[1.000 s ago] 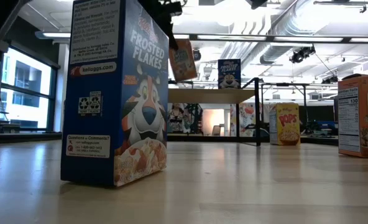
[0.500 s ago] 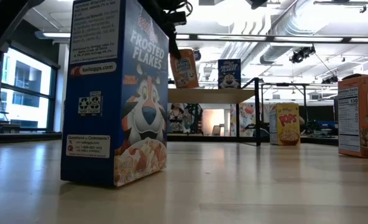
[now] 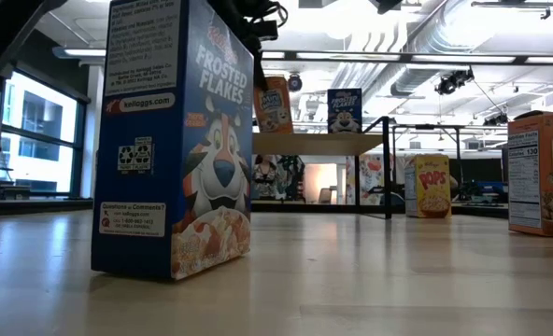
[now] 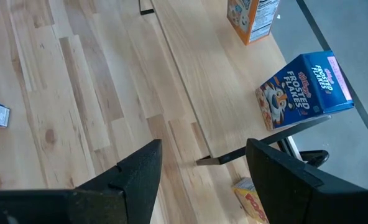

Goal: Stack cereal on shelf
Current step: Put the middle orange cereal box on the shelf

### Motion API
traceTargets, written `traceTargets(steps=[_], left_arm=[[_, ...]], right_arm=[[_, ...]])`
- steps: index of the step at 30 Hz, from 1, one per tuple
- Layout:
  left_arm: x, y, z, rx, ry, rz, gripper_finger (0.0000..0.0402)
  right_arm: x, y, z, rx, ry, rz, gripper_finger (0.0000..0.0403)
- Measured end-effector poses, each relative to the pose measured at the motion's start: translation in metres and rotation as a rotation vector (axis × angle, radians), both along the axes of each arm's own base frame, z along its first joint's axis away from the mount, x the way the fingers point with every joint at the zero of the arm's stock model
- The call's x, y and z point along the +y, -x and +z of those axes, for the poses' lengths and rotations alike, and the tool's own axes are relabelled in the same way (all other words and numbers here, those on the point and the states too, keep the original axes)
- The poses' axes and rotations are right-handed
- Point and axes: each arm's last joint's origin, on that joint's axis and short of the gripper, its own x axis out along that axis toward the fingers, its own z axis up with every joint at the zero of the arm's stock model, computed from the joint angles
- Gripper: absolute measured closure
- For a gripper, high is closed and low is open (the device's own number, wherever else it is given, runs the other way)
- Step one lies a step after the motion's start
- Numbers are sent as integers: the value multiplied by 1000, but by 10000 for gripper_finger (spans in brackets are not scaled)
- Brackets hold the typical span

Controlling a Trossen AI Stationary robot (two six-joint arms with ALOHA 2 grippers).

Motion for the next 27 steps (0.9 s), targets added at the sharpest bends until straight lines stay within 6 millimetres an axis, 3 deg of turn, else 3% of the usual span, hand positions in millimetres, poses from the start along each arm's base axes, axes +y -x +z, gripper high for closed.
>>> traceTargets(steps=[27], left_arm=[[0,-4,-6,28,-2,-15,242]], right_arm=[[0,0,0,1,-1,4,178]])
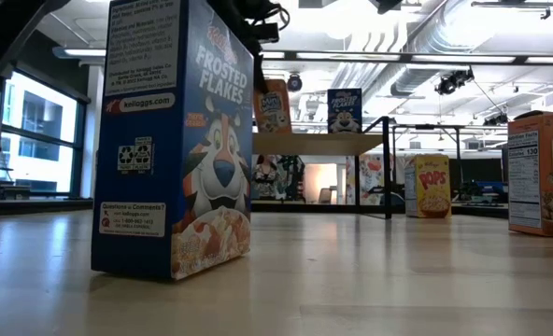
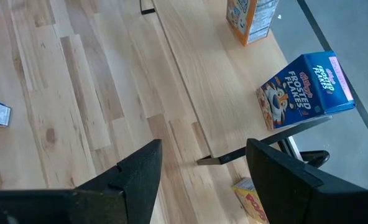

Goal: Stack cereal on shelf
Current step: Put the middle orange cereal box on the shelf

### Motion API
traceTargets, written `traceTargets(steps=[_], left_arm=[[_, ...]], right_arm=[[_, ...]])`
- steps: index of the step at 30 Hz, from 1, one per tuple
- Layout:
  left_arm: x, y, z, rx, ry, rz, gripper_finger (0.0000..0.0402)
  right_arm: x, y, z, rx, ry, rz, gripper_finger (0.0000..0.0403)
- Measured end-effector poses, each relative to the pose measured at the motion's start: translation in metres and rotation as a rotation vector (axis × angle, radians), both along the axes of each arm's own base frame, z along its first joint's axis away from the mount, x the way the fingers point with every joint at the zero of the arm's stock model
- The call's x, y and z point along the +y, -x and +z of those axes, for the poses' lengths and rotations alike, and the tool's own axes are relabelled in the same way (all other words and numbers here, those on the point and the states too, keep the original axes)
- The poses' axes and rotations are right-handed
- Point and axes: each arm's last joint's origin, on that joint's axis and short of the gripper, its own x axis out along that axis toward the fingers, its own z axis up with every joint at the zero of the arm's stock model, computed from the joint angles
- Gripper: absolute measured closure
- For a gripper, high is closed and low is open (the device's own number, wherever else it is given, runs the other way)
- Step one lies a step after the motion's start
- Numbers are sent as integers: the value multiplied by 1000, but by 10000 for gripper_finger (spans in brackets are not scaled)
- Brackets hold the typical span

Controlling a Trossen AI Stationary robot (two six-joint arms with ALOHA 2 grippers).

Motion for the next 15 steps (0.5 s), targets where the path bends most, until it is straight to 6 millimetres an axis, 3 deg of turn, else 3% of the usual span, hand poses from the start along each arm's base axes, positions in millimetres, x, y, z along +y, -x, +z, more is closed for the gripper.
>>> traceTargets(steps=[15], left_arm=[[4,-6,-7,29,-40,25,238]], right_arm=[[0,0,0,8,15,16,178]])
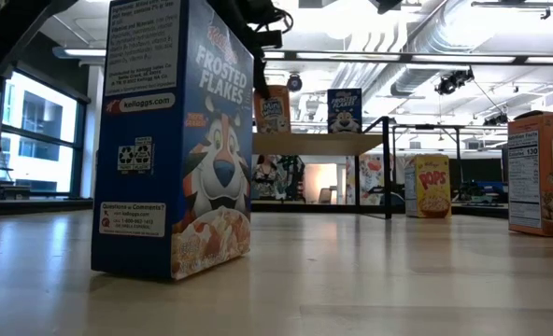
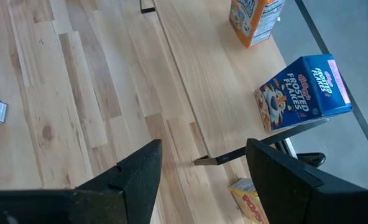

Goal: Stack cereal on shelf
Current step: Put the middle orange cereal box on the shelf

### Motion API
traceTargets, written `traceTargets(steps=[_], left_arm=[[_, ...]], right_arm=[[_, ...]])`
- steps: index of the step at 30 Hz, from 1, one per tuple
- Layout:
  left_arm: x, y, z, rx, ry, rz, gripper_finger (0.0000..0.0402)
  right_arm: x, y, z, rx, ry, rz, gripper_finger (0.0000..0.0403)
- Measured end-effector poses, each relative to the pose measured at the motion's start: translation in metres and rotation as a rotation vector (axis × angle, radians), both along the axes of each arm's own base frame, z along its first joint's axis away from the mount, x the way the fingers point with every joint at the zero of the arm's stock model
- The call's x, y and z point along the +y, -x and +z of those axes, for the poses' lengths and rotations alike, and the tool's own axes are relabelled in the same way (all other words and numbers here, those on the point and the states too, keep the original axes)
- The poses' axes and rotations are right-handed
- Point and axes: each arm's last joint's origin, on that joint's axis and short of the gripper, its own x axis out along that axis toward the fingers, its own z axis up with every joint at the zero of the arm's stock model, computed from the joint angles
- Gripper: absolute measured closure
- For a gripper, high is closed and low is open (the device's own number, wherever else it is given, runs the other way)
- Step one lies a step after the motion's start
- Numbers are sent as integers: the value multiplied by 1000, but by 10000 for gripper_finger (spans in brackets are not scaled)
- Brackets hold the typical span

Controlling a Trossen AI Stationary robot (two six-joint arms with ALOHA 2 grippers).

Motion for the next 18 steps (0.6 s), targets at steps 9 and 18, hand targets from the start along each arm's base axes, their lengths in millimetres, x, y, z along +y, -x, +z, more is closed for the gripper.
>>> traceTargets(steps=[9,18], left_arm=[[-6,-4,0,17,-19,-4,238],[-5,-4,0,5,-15,35,238]], right_arm=[[0,0,0,0,0,0,178],[0,0,0,0,-1,1,178]])
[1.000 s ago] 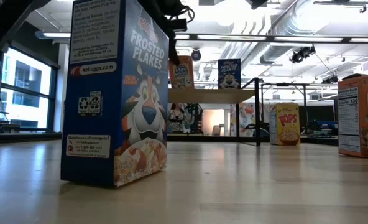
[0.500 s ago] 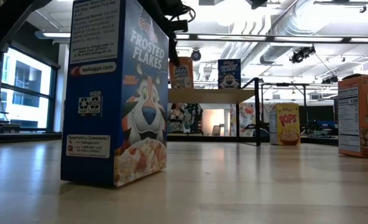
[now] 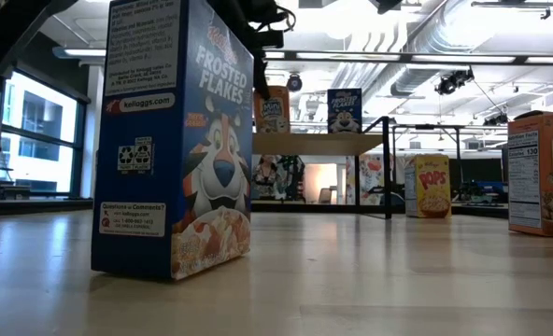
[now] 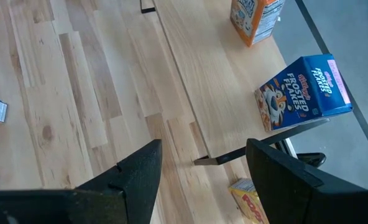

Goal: Stack cereal on shelf
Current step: Put the middle orange cereal box on the shelf

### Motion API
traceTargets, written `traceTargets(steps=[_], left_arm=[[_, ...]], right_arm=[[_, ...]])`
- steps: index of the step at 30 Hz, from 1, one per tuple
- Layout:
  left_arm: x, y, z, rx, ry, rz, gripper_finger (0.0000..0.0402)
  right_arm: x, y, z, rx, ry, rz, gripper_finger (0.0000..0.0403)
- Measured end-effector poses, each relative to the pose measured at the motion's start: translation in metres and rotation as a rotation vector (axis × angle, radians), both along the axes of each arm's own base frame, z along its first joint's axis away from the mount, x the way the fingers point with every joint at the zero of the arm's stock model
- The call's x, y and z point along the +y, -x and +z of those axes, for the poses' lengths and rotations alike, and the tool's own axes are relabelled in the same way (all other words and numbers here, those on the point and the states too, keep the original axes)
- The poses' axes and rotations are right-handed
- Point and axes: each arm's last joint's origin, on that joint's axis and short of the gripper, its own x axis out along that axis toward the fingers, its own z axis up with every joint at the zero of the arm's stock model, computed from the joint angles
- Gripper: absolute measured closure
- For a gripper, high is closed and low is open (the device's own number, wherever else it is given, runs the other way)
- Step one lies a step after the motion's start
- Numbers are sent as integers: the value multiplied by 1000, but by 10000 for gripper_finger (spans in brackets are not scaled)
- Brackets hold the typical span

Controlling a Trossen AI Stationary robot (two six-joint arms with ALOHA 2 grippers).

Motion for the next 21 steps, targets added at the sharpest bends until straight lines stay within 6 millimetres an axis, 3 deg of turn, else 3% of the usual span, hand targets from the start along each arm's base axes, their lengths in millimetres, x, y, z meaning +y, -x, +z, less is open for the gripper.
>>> traceTargets(steps=[21], left_arm=[[-1,-1,-1,-14,29,-11,240]], right_arm=[[0,0,0,0,-2,5,178]])
